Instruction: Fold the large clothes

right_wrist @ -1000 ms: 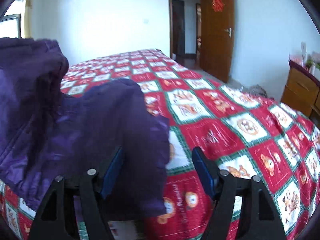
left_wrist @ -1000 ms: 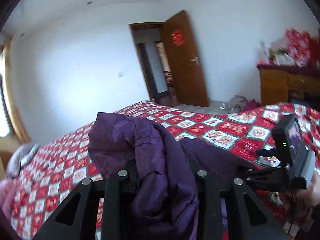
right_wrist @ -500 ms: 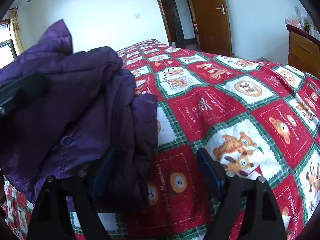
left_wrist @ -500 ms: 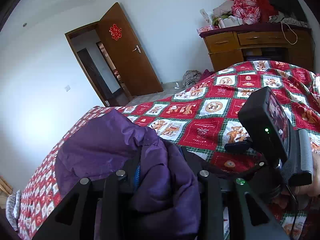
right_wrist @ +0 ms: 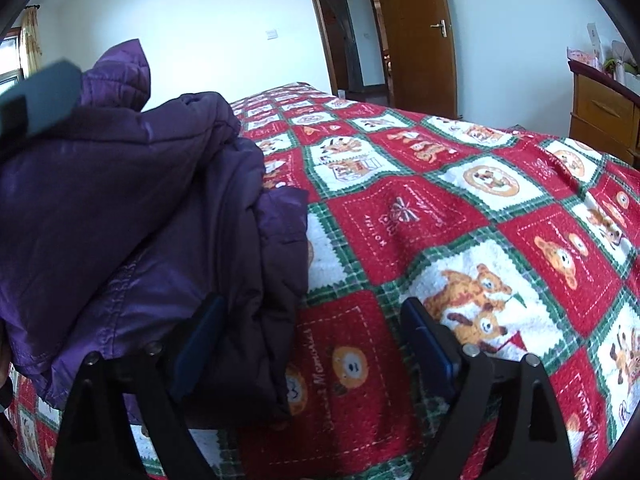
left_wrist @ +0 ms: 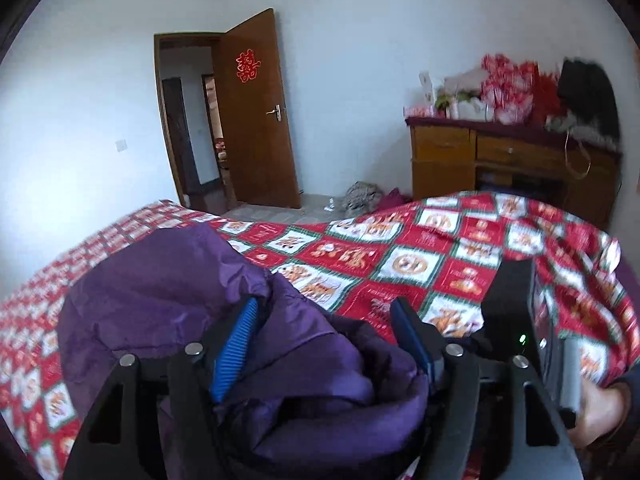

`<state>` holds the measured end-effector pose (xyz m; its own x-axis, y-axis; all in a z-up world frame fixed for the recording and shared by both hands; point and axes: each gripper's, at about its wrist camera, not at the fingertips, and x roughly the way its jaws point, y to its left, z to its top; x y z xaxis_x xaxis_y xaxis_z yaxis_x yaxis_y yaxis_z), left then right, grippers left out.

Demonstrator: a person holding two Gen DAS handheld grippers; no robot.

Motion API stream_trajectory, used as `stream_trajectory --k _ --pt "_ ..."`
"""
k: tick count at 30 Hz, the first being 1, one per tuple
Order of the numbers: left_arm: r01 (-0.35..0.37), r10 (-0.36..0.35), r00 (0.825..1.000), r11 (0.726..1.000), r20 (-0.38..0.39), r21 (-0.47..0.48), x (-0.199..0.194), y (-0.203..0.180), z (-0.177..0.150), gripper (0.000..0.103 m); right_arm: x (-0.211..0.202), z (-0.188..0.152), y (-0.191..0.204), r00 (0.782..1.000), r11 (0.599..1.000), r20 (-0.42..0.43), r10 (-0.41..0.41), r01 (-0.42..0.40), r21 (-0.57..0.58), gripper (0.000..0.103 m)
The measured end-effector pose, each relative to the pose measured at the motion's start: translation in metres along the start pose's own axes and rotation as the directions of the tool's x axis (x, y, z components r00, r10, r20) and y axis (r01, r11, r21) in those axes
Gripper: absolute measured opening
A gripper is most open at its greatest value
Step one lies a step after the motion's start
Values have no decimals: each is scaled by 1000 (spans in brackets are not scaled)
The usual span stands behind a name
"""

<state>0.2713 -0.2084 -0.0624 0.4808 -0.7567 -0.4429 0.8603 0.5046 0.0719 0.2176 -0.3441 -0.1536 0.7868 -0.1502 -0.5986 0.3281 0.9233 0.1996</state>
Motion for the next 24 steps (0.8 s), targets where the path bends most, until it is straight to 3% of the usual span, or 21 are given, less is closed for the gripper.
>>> stream_trajectory --k 3,4,6,7,8,10,12,13,15,16,18,21,24 --pt "75 -73 997 994 38 -74 -7 11 3 72 1 0 1 1000 1000 -2 -11 11 -4 91" --pt "103 -95 992 988 79 -114 -16 17 6 72 1 0 1 1000 1000 -1 -13 13 -6 91" --pt "166 -105 968 948 227 -271 -47 46 13 75 2 0 1 1000 1000 1 -16 16 -10 92" --pt "157 -67 959 934 275 -320 -58 56 13 83 2 0 1 1000 1000 0 -18 18 -12 92" --pt "58 74 947 918 313 -392 -74 71 13 91 2 0 2 1000 1000 -1 -20 20 -14 92" --pt "-116 275 921 870 276 -479 -84 91 9 92 3 0 2 1000 1000 -1 -21 21 -17 93" --pt "-231 384 908 790 165 -569 -82 117 -2 92 3 -1 2 1000 1000 -1 -21 21 -19 93" --pt "-234 384 914 763 131 -603 -79 127 -9 92 3 -1 2 1000 1000 0 -21 21 -20 93" --pt "-140 237 970 727 54 -672 -56 145 -28 92 3 0 1 1000 1000 3 -13 13 -8 93" --pt "-99 162 987 716 27 -691 -42 147 -37 92 1 0 0 1000 1000 7 -9 9 2 93" --pt "-80 83 996 731 -27 -677 -17 138 -43 92 -8 0 0 999 1000 42 7 -7 14 90" --pt "-126 105 992 803 -70 -583 -1 111 -29 92 -24 2 6 996 999 88 30 -27 -27 82" --pt "-142 91 988 857 -125 -495 15 90 -18 92 -37 8 -7 993 999 115 12 -16 36 79"
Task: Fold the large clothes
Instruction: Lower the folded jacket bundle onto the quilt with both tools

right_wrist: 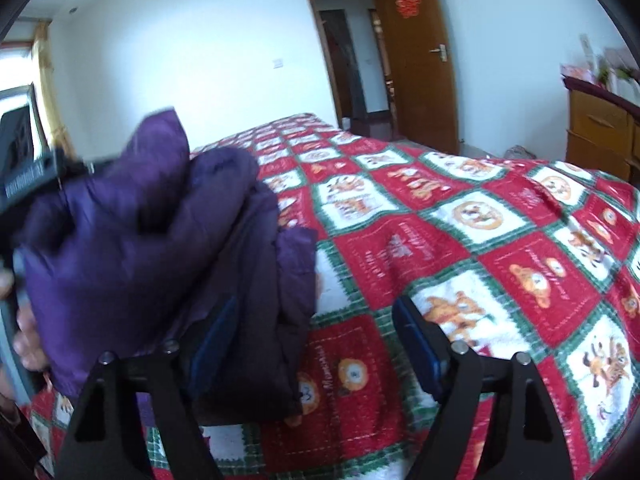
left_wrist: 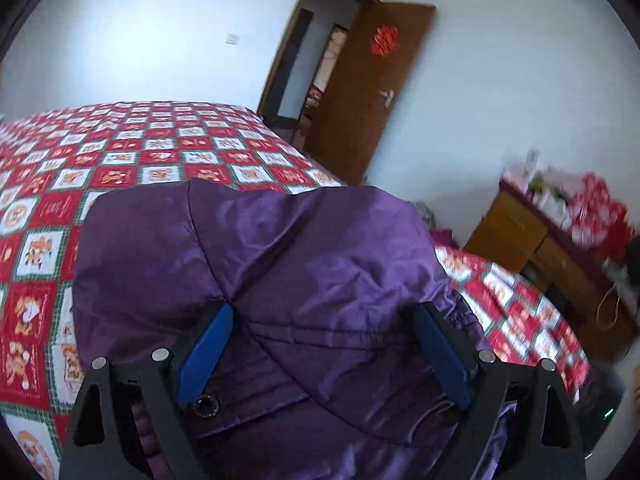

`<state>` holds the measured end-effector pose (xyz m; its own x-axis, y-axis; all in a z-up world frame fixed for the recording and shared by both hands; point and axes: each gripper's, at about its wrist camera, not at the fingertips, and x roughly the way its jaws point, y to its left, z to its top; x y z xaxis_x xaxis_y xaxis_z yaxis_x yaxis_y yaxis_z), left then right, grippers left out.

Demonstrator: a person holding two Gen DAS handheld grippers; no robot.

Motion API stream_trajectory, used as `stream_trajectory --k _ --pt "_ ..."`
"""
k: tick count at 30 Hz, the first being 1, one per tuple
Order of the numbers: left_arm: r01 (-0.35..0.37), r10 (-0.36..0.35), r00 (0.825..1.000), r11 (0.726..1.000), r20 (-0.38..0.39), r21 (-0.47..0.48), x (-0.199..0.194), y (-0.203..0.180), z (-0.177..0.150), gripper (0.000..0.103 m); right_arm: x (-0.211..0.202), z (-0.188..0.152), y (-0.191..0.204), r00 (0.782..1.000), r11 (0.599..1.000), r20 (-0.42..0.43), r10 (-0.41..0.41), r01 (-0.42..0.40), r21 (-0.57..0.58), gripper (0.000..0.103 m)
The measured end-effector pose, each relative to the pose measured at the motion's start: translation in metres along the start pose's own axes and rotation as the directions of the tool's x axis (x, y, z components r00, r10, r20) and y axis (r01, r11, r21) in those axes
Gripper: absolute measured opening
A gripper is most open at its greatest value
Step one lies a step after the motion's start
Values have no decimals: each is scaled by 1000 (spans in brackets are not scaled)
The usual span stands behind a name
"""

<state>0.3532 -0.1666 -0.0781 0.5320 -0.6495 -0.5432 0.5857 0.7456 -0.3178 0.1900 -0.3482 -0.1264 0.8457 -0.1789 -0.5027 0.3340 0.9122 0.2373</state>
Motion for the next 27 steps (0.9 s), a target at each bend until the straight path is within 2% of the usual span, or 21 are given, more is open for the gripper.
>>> stream_trajectory --k 2,4,7,9,11,12,13,14,17,20,22,25,27 --pt "-6 7 1000 999 -26 42 7 -10 -1 93 -8 6 -16 1000 997 22 -18 16 72 74" --pt "-25 27 999 996 -18 90 5 -16 -5 93 -11 14 -26 999 991 24 38 -40 128 71" --pt "-50 47 999 986 20 160 3 -29 -19 93 4 24 -21 988 981 -54 142 -133 140 71" --pt "-60 53 998 981 40 184 4 -33 -21 93 17 25 -11 980 982 -116 162 -149 112 69" --pt "-69 61 997 977 44 200 7 -33 -23 93 28 20 -4 972 981 -157 176 -160 106 60" --pt "-65 58 997 977 41 202 9 -31 -22 93 33 17 -3 964 977 -178 198 -179 117 47" --pt "-55 49 998 978 35 202 10 -31 -22 93 37 14 0 956 975 -200 212 -192 114 27" --pt "-57 51 998 976 33 209 11 -33 -22 94 38 11 4 953 973 -207 221 -202 109 20" --pt "-81 75 997 969 32 234 11 -37 -21 94 37 6 22 971 991 -202 129 -132 1 17" --pt "-94 89 996 968 31 231 0 -40 -17 94 40 5 18 964 989 -222 146 -141 36 17" --pt "-107 96 994 969 60 222 -15 -37 -15 94 41 5 17 964 989 -221 147 -144 33 17" --pt "-170 139 977 965 162 197 -52 -23 -6 94 42 4 11 964 989 -220 150 -146 38 17" --pt "-265 220 946 949 239 174 -71 -6 4 95 44 5 10 964 989 -223 147 -142 38 18"
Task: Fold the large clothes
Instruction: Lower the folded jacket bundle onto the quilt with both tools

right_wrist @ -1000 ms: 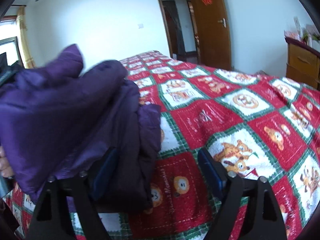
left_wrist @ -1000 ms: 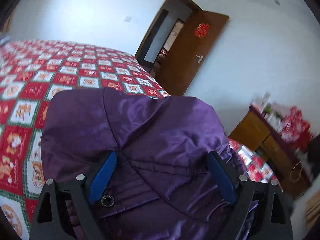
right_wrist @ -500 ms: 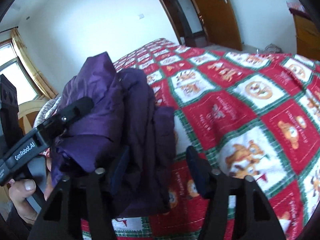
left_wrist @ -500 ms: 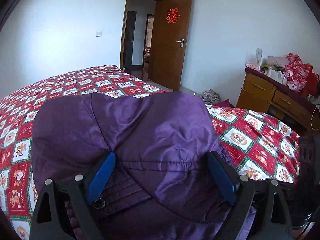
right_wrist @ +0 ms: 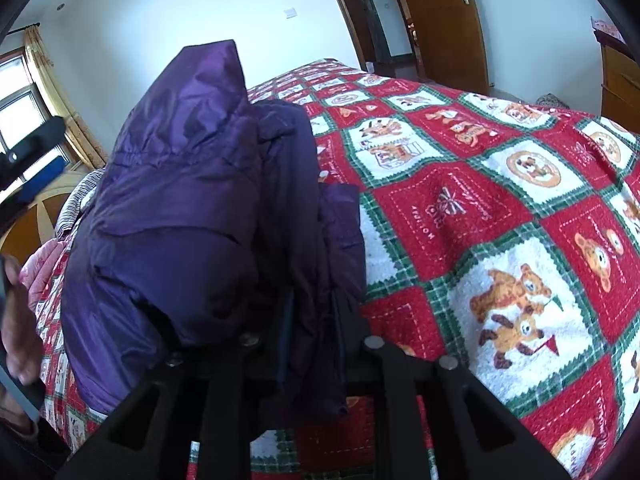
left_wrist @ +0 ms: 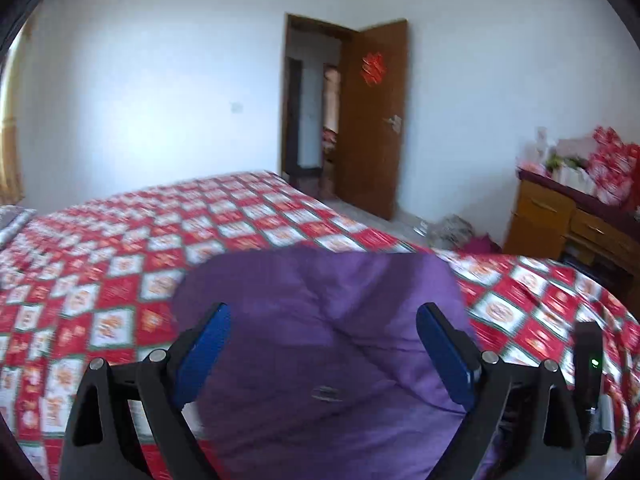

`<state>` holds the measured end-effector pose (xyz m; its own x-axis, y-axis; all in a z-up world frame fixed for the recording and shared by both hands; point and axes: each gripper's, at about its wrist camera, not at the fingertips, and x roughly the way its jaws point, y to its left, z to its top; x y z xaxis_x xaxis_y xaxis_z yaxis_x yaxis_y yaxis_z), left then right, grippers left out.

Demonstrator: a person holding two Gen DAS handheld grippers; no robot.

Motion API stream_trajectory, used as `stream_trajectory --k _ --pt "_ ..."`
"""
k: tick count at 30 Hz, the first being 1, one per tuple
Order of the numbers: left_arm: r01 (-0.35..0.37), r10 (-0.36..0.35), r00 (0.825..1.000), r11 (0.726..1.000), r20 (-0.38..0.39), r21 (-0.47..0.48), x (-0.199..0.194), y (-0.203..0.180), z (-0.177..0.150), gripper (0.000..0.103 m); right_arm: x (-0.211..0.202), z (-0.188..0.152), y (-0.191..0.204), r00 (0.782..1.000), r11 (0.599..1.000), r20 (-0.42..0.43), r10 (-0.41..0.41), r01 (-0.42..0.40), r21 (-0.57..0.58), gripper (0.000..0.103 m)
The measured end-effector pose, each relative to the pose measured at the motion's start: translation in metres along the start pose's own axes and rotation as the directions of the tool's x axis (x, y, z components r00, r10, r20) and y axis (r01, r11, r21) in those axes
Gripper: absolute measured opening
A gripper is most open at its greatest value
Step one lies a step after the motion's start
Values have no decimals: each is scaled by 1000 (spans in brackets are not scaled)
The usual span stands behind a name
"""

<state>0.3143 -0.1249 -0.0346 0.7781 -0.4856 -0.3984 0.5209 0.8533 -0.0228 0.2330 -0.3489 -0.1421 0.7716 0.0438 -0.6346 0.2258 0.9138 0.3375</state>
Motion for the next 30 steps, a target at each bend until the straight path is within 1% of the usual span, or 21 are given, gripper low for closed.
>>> stream_trajectory --k 1,2,4,6,7,8,10,12,14,16,19,20,21,23,24,27,30 --pt "-39 39 999 999 1 9 1 5 2 96 1 1 0 1000 1000 1 -7 7 -5 19" --pt "-62 62 998 998 -17 19 5 11 3 96 1 1 1 1000 1000 3 -15 15 -11 19" --pt "-57 57 996 998 -67 9 20 19 -2 96 2 0 3 1000 999 4 -28 28 -19 22" --pt "-42 42 989 999 -140 4 41 18 -16 96 2 -1 3 999 999 4 -33 33 -21 25" --pt "-28 29 984 1000 -176 9 51 14 -25 96 2 -1 1 999 999 5 -34 34 -18 30" --pt "-31 35 980 999 -198 20 61 7 -40 96 2 -1 -1 999 999 5 -38 38 -14 33" --pt "-55 59 984 998 -170 26 64 0 -48 96 2 -2 -6 999 999 -1 -37 37 -3 41" --pt "-44 44 982 999 -186 6 68 -1 -45 96 -1 -1 -10 999 999 0 -32 32 6 42" --pt "-61 70 976 997 -205 49 71 -10 -45 96 -8 1 -10 999 999 19 -34 33 13 42" --pt "-73 85 974 995 -210 65 73 -13 -43 96 -17 2 -10 999 999 36 -39 38 27 43" --pt "-90 99 974 995 -204 53 71 -12 -44 97 -34 6 -10 994 996 78 -81 78 39 43" --pt "-94 102 974 994 -202 48 71 -11 -45 97 -38 8 -10 991 995 91 -96 93 38 44" --pt "-95 102 974 995 -201 44 70 -11 -45 97 -46 12 -8 987 993 113 -113 110 38 47" --pt "-101 107 973 994 -203 41 71 -10 -45 97 -56 21 -6 981 991 144 -133 128 41 47" --pt "-105 111 973 994 -203 43 71 -11 -45 97 -62 28 -2 977 990 164 -138 133 40 47" --pt "-109 115 973 993 -199 42 71 -14 -44 97 -65 48 19 975 992 182 -125 128 -6 48" --pt "-105 108 975 994 -194 26 69 -11 -45 97 -52 63 40 976 992 191 -108 120 -50 54"
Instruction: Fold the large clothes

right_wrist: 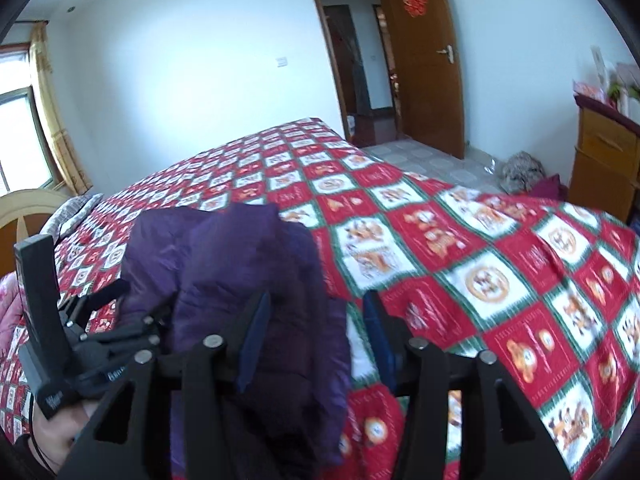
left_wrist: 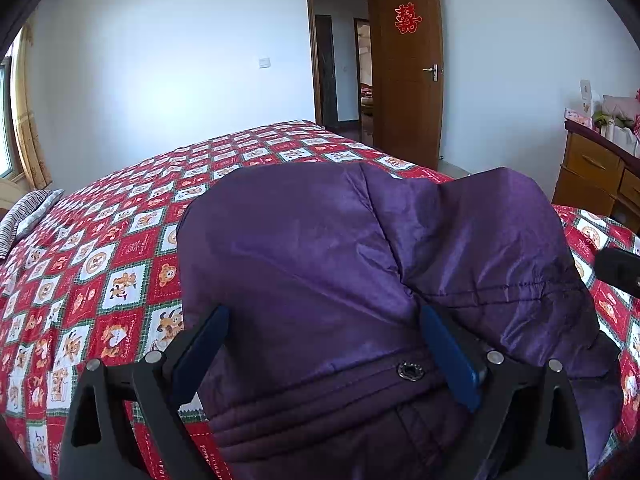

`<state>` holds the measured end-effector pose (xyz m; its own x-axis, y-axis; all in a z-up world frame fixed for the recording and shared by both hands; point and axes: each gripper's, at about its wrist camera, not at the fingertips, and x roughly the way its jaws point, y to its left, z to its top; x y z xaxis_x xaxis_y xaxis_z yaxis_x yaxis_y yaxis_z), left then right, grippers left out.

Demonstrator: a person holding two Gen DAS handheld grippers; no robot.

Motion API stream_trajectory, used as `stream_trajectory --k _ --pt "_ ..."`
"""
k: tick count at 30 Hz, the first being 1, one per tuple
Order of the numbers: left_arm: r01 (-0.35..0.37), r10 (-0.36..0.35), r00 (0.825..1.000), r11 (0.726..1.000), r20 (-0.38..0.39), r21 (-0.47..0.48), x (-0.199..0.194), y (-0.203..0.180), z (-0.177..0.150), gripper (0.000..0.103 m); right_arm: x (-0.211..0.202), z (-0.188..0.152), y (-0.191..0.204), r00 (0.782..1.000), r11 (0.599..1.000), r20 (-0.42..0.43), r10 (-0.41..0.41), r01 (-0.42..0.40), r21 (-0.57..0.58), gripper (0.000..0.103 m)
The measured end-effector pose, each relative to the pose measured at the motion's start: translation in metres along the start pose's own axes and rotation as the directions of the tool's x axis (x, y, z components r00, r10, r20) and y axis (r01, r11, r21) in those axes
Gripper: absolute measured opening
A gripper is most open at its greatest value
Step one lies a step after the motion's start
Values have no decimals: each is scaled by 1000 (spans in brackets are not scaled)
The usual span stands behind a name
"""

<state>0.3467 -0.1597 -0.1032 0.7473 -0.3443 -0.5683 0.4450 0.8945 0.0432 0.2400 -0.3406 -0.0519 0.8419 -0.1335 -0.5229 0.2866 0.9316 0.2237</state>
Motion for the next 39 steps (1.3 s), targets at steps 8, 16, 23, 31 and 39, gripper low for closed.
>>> stream_trajectory --k 8,16,23,31,39 --pt "-22 47 987 987 151 -161 -42 45 -6 97 44 -11 20 994 998 -105 -23 17 -55 54" --pt "-54 55 999 975 -2 -215 2 59 -11 97 30 2 25 993 997 -104 -62 57 -52 59" --pt "-117 116 993 992 -23 -43 10 13 4 98 42 45 39 995 1000 -95 11 -12 -9 62" --pt "-68 58 993 993 -104 -93 27 15 -2 100 107 12 13 982 1000 -191 11 -10 7 64" --pt "-68 58 993 993 -104 -98 33 9 -6 101 117 1 5 982 999 -185 36 -31 31 66"
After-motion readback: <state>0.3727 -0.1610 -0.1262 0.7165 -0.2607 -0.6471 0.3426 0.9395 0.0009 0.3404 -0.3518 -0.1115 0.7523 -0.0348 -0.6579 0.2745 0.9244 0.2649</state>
